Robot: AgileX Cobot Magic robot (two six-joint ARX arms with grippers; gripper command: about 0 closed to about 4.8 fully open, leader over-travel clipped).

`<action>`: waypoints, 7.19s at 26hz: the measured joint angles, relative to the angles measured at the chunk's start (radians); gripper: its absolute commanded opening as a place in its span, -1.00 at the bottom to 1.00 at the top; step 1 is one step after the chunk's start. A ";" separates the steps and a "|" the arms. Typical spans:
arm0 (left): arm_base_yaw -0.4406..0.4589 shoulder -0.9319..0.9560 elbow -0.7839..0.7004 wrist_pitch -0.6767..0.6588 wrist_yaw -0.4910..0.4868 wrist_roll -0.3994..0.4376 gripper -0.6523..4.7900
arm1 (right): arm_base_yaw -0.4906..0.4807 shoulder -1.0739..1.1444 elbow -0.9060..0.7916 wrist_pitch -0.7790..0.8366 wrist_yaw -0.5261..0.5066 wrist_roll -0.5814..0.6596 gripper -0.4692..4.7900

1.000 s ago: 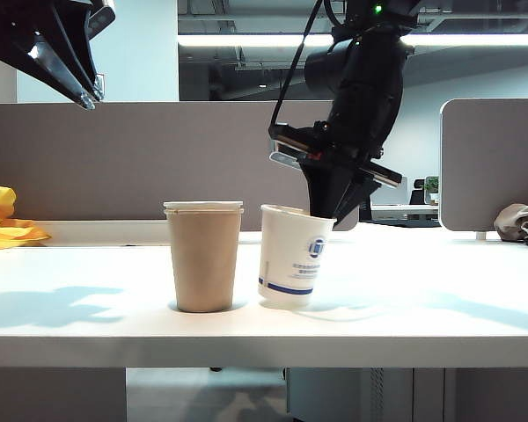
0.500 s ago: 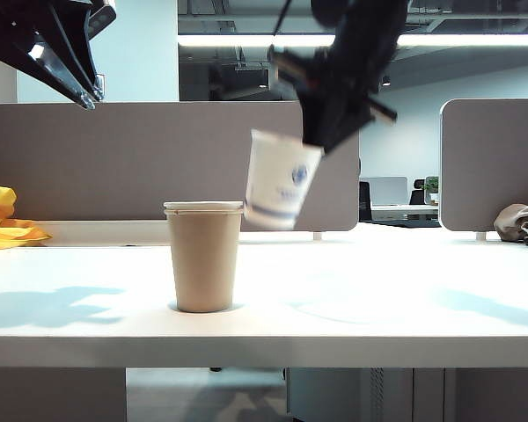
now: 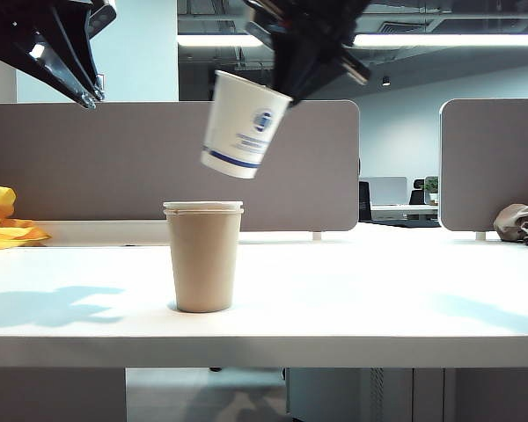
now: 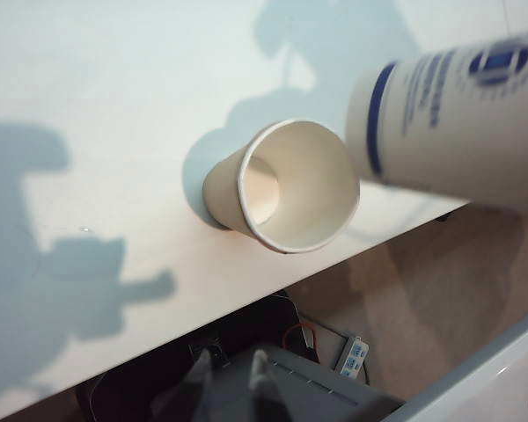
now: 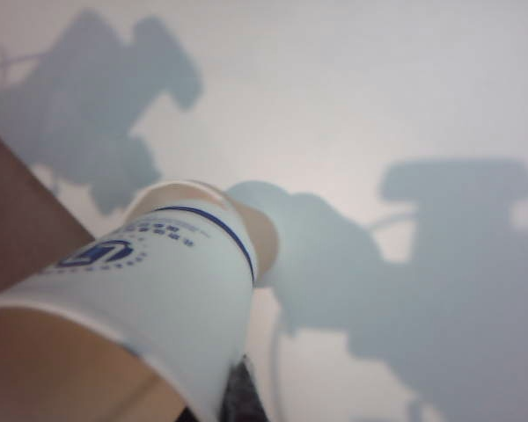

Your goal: Pick up all the paper cups on the table one by one and stack them together.

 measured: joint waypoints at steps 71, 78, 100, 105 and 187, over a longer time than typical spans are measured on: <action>0.000 -0.257 0.007 0.352 -0.214 0.004 -0.65 | -0.034 -0.293 0.001 0.154 0.127 -0.053 -0.83; 0.000 -0.351 0.006 0.436 -0.338 0.007 -0.78 | -0.034 -0.407 -0.003 0.180 0.163 -0.053 -0.83; 0.000 -0.446 0.005 0.701 -0.445 0.071 -0.78 | -0.059 -0.509 -0.003 0.410 0.381 -0.113 -0.82; 0.000 -0.450 0.005 0.702 -0.445 0.071 -0.78 | -0.060 -0.512 -0.003 0.409 0.396 -0.113 -0.82; 0.262 -1.263 -1.097 1.033 -0.424 0.071 -0.78 | -0.410 -1.787 -1.528 1.138 0.407 -0.113 -0.82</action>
